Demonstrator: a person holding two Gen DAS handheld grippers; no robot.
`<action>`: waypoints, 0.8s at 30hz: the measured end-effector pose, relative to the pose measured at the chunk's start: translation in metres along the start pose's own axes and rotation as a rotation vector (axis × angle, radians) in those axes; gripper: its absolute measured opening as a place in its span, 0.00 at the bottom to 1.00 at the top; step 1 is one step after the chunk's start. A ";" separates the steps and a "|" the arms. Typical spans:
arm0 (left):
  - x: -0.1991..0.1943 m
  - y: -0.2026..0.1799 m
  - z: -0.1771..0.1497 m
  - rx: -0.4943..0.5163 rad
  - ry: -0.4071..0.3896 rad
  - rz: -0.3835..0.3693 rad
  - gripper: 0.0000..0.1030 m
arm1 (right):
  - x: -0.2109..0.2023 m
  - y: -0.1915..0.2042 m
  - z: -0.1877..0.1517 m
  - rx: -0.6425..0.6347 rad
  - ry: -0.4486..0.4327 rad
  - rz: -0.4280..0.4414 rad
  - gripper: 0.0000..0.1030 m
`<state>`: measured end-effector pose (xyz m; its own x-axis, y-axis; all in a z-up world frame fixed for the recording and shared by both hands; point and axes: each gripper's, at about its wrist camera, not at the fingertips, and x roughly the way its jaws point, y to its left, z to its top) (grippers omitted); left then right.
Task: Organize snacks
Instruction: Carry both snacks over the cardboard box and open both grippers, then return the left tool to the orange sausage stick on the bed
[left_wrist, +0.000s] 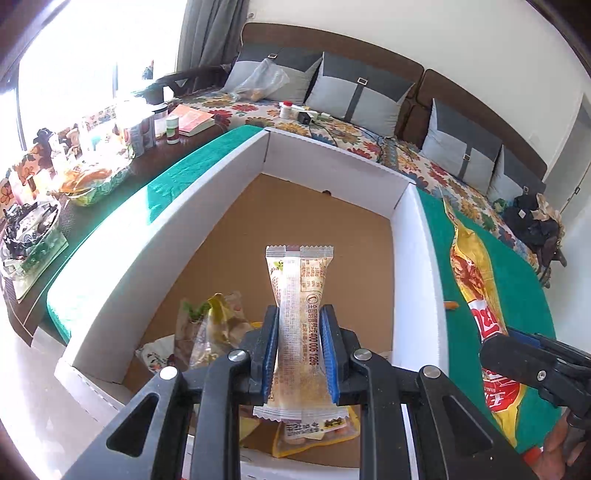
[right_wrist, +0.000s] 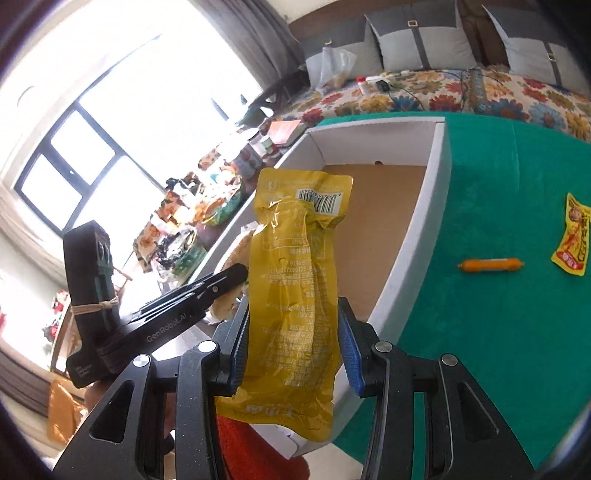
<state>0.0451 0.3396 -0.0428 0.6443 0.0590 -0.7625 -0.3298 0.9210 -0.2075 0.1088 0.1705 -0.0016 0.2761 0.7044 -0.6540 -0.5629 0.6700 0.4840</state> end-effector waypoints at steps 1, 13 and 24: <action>0.005 0.006 -0.004 -0.012 0.013 0.046 0.69 | 0.010 0.004 0.000 -0.020 0.025 -0.014 0.57; -0.033 -0.035 -0.029 -0.023 -0.117 -0.049 0.94 | -0.066 -0.144 -0.074 -0.111 -0.169 -0.554 0.76; -0.020 -0.228 -0.063 0.327 -0.007 -0.315 0.98 | -0.187 -0.367 -0.159 0.336 -0.157 -0.919 0.76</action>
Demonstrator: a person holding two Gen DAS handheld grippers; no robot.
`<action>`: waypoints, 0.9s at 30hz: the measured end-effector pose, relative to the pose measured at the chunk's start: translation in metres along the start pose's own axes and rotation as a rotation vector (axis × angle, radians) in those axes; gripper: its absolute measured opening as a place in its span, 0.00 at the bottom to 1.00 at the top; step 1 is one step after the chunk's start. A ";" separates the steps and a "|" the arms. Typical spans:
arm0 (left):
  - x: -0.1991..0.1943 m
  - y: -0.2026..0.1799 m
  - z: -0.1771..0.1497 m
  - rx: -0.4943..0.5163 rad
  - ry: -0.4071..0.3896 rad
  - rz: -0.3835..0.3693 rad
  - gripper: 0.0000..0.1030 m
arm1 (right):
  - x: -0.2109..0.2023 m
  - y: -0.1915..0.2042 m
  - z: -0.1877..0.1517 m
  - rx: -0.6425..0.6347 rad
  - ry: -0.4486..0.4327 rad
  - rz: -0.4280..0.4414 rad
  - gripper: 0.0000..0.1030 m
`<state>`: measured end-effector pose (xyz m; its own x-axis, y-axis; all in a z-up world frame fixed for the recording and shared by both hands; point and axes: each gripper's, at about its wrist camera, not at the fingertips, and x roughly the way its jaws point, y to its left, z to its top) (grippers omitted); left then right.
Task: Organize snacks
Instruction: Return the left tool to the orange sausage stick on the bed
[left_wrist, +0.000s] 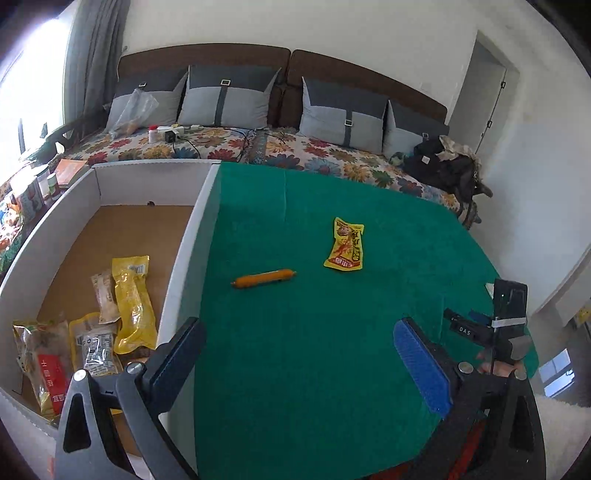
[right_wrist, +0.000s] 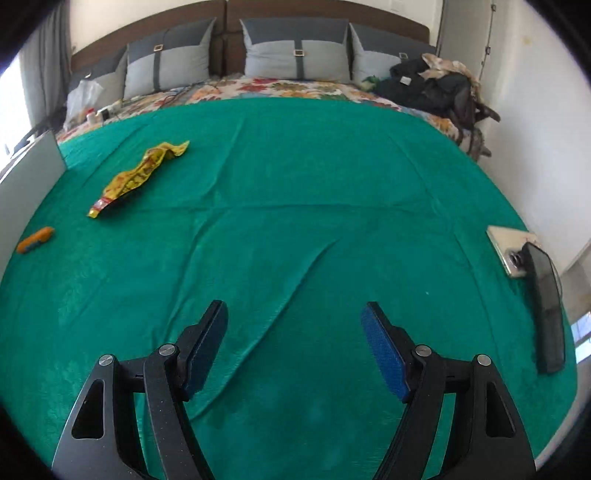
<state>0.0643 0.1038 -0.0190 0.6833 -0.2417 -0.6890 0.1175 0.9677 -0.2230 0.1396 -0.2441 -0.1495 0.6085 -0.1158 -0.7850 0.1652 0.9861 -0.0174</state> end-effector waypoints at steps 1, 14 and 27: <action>0.013 -0.012 -0.003 0.022 0.027 -0.010 0.98 | 0.004 -0.009 0.000 0.015 0.007 -0.005 0.76; 0.114 -0.044 -0.046 0.091 0.266 0.056 0.98 | 0.010 -0.018 -0.003 0.044 0.016 0.022 0.86; 0.165 -0.017 0.051 0.026 0.391 0.010 0.98 | 0.010 -0.019 -0.003 0.044 0.016 0.023 0.86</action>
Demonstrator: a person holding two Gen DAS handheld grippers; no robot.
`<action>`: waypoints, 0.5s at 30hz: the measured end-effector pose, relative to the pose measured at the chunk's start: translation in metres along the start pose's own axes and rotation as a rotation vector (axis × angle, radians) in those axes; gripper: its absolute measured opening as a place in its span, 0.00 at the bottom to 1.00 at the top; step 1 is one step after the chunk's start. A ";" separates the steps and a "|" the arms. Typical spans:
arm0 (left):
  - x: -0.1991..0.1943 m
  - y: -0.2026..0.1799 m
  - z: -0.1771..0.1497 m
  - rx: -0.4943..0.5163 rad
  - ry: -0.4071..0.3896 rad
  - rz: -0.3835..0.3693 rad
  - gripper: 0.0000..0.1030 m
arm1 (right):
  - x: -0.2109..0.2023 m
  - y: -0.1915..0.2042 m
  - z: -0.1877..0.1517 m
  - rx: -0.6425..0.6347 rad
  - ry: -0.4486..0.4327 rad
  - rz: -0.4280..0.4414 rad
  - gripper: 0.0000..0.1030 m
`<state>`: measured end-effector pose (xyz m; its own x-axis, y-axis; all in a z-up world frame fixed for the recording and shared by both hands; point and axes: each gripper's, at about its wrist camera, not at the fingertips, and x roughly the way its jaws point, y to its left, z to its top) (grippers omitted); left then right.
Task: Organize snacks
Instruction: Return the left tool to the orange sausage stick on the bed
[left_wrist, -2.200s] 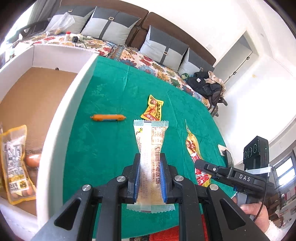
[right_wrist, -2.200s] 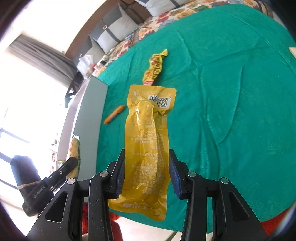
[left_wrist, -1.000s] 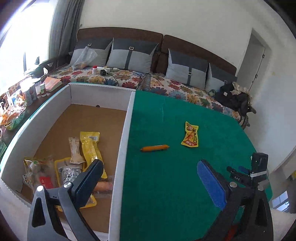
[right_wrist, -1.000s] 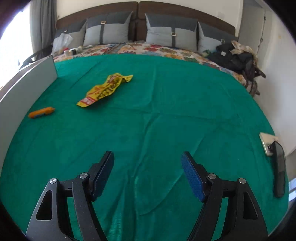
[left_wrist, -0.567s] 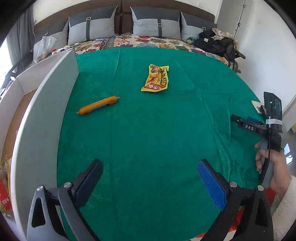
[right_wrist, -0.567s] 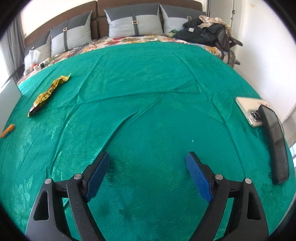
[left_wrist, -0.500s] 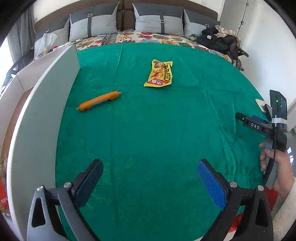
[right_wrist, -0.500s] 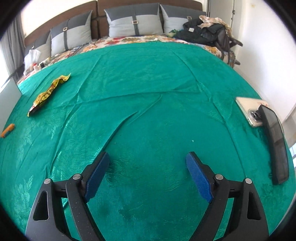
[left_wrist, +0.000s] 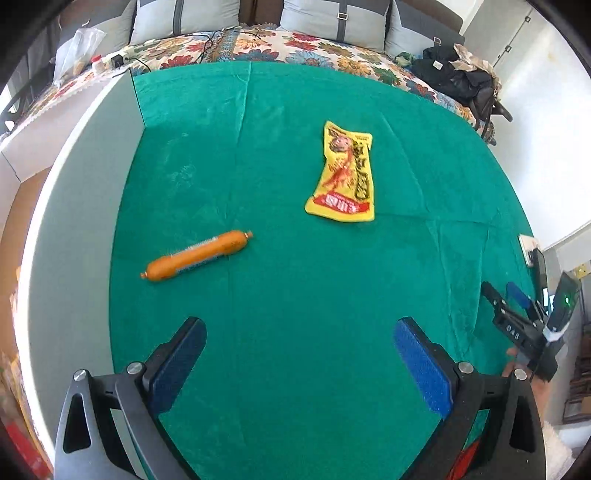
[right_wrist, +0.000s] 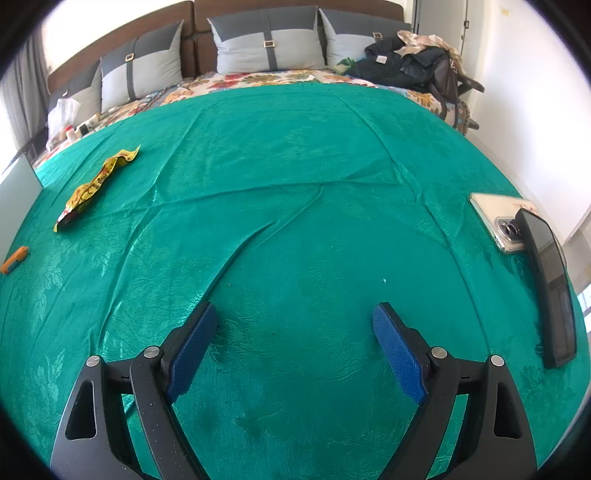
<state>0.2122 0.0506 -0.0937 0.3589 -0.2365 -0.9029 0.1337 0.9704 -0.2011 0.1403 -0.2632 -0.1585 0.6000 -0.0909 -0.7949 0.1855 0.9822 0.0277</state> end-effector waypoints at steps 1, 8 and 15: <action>0.002 0.003 0.010 0.003 -0.013 0.025 0.98 | 0.000 0.000 0.000 0.000 0.000 0.000 0.86; 0.053 0.005 0.045 0.199 0.067 0.140 0.98 | 0.000 0.000 0.000 0.000 0.000 0.000 0.86; 0.086 0.031 0.049 0.135 0.153 0.135 0.98 | 0.000 0.000 0.000 0.000 0.000 0.000 0.86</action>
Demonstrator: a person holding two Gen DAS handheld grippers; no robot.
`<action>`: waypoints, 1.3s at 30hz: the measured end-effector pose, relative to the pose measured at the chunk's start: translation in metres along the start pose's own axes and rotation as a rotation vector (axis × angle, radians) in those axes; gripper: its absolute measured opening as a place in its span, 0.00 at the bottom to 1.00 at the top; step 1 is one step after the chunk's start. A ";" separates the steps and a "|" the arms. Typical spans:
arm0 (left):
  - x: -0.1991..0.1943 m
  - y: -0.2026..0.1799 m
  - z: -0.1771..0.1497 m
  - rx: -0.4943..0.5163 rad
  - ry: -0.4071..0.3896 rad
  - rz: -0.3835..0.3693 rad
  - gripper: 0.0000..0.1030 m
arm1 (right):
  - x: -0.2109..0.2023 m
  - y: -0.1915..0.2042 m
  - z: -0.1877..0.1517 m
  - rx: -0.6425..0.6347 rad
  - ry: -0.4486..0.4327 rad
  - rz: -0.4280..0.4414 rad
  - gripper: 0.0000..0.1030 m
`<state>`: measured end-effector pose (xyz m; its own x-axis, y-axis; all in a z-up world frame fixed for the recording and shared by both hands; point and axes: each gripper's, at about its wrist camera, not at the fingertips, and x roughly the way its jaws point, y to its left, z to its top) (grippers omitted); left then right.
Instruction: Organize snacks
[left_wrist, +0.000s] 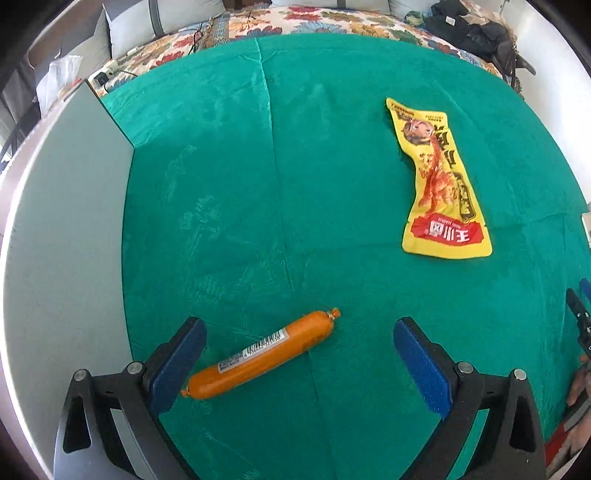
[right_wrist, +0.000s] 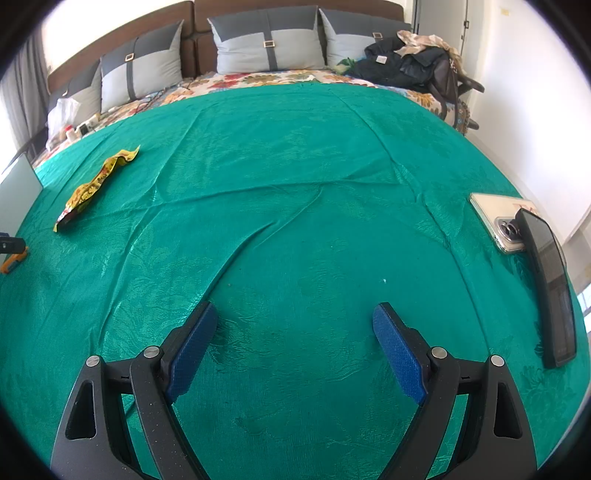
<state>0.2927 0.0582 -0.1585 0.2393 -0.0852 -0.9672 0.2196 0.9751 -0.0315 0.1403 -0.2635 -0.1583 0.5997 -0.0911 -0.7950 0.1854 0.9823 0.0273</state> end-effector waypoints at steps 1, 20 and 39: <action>0.006 0.002 -0.003 -0.011 0.043 -0.014 0.98 | 0.000 0.000 0.000 0.000 0.000 0.000 0.86; -0.023 0.009 -0.045 -0.050 0.080 -0.113 0.17 | 0.000 0.000 0.000 0.000 0.000 0.000 0.86; -0.030 -0.009 -0.096 -0.191 -0.332 0.069 0.25 | 0.000 -0.001 0.000 0.000 0.000 0.000 0.86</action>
<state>0.1929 0.0712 -0.1531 0.5473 -0.0496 -0.8355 0.0199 0.9987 -0.0462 0.1397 -0.2644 -0.1581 0.5994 -0.0906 -0.7953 0.1851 0.9823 0.0276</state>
